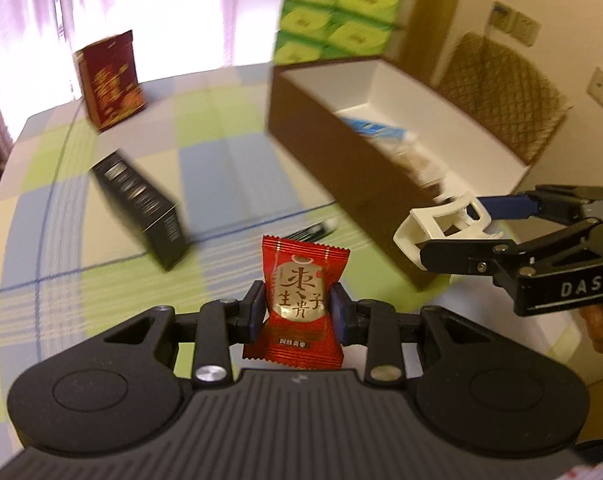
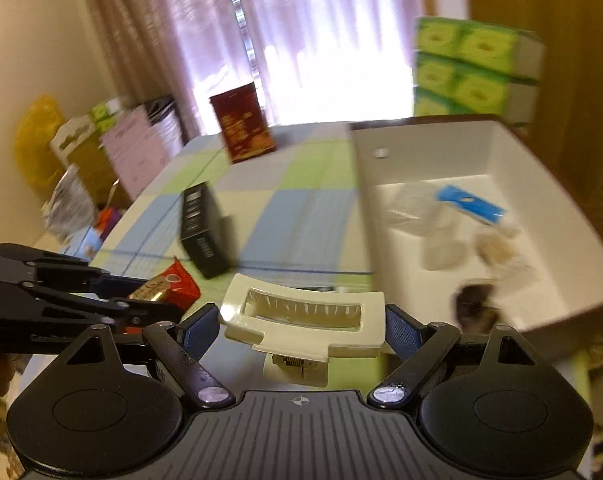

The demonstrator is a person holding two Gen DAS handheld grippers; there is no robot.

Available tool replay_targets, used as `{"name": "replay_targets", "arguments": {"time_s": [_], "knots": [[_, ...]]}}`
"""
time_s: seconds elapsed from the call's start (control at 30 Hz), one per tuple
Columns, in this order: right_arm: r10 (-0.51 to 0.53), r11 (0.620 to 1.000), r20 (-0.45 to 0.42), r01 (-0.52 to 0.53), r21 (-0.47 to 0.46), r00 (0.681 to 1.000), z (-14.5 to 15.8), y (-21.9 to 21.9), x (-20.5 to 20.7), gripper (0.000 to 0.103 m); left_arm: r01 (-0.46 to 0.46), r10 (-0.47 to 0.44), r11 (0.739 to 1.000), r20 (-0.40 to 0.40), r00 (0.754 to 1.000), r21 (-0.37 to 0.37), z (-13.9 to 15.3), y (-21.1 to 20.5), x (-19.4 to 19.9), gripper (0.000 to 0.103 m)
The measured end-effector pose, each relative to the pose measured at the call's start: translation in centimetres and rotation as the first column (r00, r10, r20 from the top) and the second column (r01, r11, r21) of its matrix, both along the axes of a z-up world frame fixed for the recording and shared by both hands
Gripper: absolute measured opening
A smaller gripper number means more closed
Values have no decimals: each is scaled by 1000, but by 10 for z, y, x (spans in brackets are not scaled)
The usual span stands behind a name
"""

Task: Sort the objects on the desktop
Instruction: 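Carry the candy packet and white clip over the open box with both tools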

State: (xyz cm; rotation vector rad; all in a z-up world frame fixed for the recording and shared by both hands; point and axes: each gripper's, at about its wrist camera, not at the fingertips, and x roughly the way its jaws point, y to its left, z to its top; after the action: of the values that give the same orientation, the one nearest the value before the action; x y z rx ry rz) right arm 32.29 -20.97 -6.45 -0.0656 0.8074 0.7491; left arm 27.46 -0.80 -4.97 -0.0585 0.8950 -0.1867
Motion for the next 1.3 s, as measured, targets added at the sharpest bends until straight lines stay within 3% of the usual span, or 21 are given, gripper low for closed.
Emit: {"name": "replay_targets", "arguments": {"time_s": [0.3, 0.63, 0.87, 1.3], "knots": [[-123, 992, 61, 122, 13, 991, 20, -69, 40, 84, 101, -100, 994, 53, 994, -31, 17, -64, 35, 28], [-103, 994, 96, 106, -27, 990, 17, -104, 104, 84, 112, -107, 991, 74, 992, -69, 25, -116, 92, 28], [-67, 996, 92, 72, -54, 993, 4, -118, 131, 84, 94, -92, 992, 31, 995, -82, 10, -143, 120, 28], [41, 995, 61, -35, -96, 997, -16, -124, 158, 84, 124, -122, 992, -93, 988, 15, -36, -172, 165, 29]]}}
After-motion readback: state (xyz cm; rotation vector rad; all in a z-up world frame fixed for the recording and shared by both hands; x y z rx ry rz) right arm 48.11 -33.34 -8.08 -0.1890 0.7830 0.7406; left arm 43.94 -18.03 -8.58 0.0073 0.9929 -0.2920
